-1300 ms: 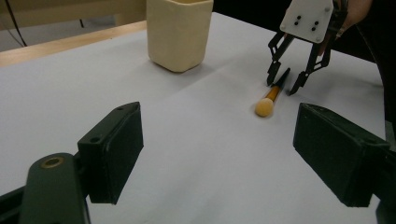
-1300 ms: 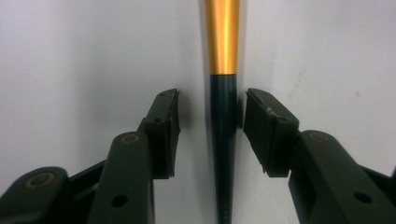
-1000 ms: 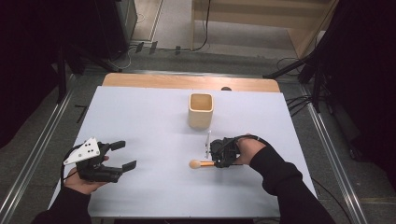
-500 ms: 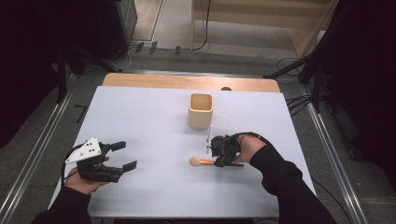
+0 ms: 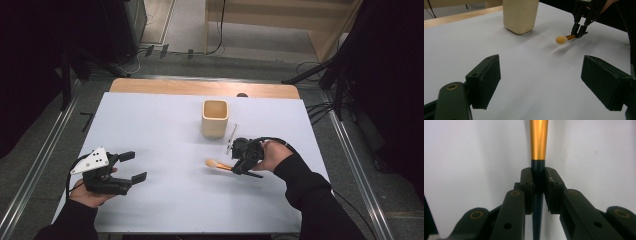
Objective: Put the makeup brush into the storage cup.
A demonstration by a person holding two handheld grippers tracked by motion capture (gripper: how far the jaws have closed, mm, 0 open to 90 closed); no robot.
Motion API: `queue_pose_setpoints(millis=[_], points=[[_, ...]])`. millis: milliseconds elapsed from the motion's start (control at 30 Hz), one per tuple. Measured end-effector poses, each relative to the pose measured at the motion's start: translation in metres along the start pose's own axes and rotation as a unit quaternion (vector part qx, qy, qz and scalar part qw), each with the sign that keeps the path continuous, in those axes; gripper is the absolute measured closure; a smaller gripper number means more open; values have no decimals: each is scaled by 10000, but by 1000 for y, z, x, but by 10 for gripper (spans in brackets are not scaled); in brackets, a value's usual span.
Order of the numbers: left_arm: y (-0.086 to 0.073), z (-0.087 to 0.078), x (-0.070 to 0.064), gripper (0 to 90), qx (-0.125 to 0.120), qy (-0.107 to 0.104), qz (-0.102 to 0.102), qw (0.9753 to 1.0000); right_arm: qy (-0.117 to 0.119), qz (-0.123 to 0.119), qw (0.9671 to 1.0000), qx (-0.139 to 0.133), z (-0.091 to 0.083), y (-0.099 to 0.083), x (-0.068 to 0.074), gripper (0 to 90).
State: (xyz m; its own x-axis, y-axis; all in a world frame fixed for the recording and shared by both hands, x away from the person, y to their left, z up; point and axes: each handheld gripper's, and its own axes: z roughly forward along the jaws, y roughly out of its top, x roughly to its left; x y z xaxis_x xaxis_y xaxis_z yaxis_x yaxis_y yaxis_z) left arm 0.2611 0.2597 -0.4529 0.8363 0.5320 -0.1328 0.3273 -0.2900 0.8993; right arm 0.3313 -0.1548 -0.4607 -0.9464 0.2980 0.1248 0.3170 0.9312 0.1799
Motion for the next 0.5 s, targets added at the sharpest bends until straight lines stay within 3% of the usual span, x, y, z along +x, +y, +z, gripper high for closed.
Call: queue_pose_setpoints(millis=[133, 267, 500], points=[[0, 1, 1, 164, 48, -22, -66, 10000, 168, 435, 9988, -176, -7, -4, -5, 793], [0, 1, 2, 164, 45, -40, -104, 9999, 276, 858, 9950, -425, -13, -9, -8, 793], [1, 2, 0, 164, 63, -82, -129, 9999, 380, 1046, 9880, -1072, -21, -15, -3, 794]])
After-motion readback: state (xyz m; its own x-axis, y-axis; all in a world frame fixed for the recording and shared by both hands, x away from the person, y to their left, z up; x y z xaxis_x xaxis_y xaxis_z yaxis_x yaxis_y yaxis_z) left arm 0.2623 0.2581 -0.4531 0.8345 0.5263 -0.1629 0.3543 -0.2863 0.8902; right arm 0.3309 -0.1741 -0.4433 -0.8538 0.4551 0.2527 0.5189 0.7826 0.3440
